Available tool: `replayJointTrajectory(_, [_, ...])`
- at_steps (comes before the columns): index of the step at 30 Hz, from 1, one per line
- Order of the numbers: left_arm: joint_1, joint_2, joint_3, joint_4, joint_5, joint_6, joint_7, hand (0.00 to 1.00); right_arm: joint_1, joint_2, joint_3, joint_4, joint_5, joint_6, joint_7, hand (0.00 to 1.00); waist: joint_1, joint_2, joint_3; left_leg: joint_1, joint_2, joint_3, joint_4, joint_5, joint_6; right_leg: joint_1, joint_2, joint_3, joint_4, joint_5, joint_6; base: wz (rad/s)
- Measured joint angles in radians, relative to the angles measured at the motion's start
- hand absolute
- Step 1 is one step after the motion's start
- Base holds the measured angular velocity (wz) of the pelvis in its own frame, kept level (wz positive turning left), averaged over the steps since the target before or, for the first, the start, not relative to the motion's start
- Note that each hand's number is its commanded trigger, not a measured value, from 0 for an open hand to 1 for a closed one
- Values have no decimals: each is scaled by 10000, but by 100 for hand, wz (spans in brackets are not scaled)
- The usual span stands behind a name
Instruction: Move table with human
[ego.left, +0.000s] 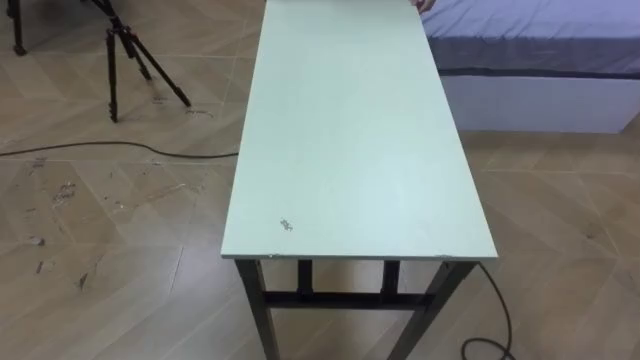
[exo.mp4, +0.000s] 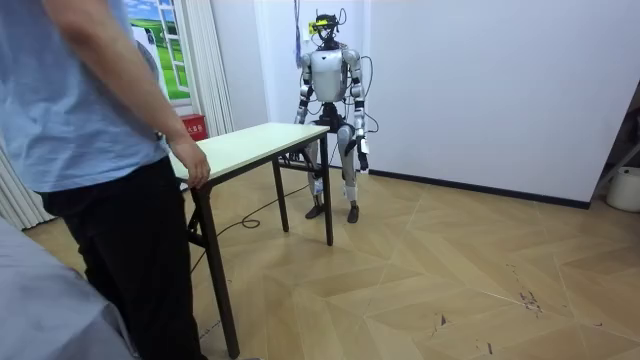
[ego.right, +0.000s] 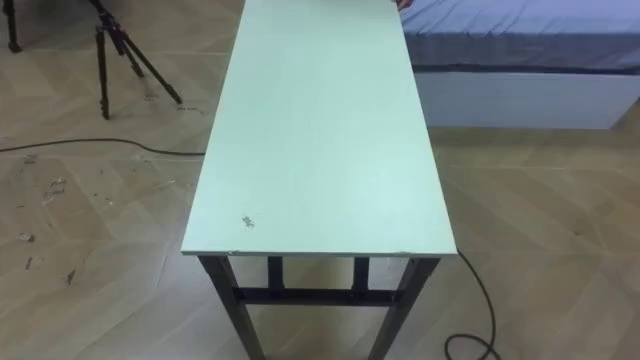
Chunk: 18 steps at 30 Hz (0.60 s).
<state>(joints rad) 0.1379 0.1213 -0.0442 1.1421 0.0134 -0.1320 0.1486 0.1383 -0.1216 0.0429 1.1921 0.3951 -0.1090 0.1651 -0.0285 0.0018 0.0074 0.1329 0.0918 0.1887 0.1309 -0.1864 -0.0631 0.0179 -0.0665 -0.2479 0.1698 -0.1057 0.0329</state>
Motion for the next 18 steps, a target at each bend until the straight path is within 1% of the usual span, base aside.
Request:
replayJointTrajectory(3, [-1, -6, 163, 2, 1, 0, 135, 0, -14, 5, -67, 95, 61, 0, -7, 0, 4, -4, -43, 22, -2, 9, 7, 0, 0, 20, 0, -6, 3, 1, 0, 0])
replayJointTrajectory(5, [7, -26, 263, 3, 2, -1, 359, 0, -23, 6, -66, 114, 58, 1, -6, 0, 28, -8, -45, 27, -2, 20, 8, 0, 0, 26, 0, -6, 9, 2, -2, 0])
replayJointTrajectory(6, [28, -51, 400, 3, 1, 1, 404, 0, -31, 5, -68, 151, 58, 8, -4, 0, 36, -5, -46, 37, -2, 20, 9, 0, 0, 28, 1, 3, 9, 2, -2, 0])
replayJointTrajectory(8, [83, -52, 424, 2, -7, 9, 404, 0, -39, 2, -71, 187, 79, 20, 8, 0, 59, 3, -42, 40, -2, 21, 8, 0, 1, 27, 1, 11, 8, 2, -2, 0])
replayJointTrajectory(11, [167, -52, 415, -2, -220, 148, 342, 0, -14, -6, -83, 166, 111, 246, 7, 0, 59, 14, -34, 51, 1, 29, 10, -23, 36, -1, 0, 4, 20, 2, -2, 0])
replayJointTrajectory(12, [192, -52, 417, 3, -264, 233, 268, 0, -14, -3, -92, 149, 118, 306, 15, 0, 58, 11, -34, 51, 1, 41, 8, -31, 45, 12, -2, 2, 21, 2, -1, 0])
replayJointTrajectory(14, [182, -49, 415, 84, -784, 296, -77, 0, -20, -3, -172, 163, 227, 403, 90, 0, 61, 14, -32, 53, -1, 50, 1, -41, 52, 26, -2, -6, 21, 5, 4, 0])
replayJointTrajectory(15, [148, -42, 419, 187, -1236, 389, -348, 0, -26, -4, -256, 179, 290, 473, 202, 0, 61, 6, -34, 54, -1, 50, -3, -46, 56, 24, -2, -3, 20, 7, 7, 0])
replayJointTrajectory(17, [148, 3, 429, 240, -2012, 579, -922, 0, -38, -7, -305, 182, 325, 492, 360, 0, 61, 20, -28, 9, 6, 51, 2, -65, 68, -3, 1, -20, 11, 6, 7, 0])
replayJointTrajectory(18, [149, 20, 428, 246, -2135, 622, -1051, 0, -39, -14, -335, 181, 328, 512, 395, 0, 57, 30, -28, 0, 9, 51, 6, -80, 70, -7, 2, -29, 12, 6, 7, 3])
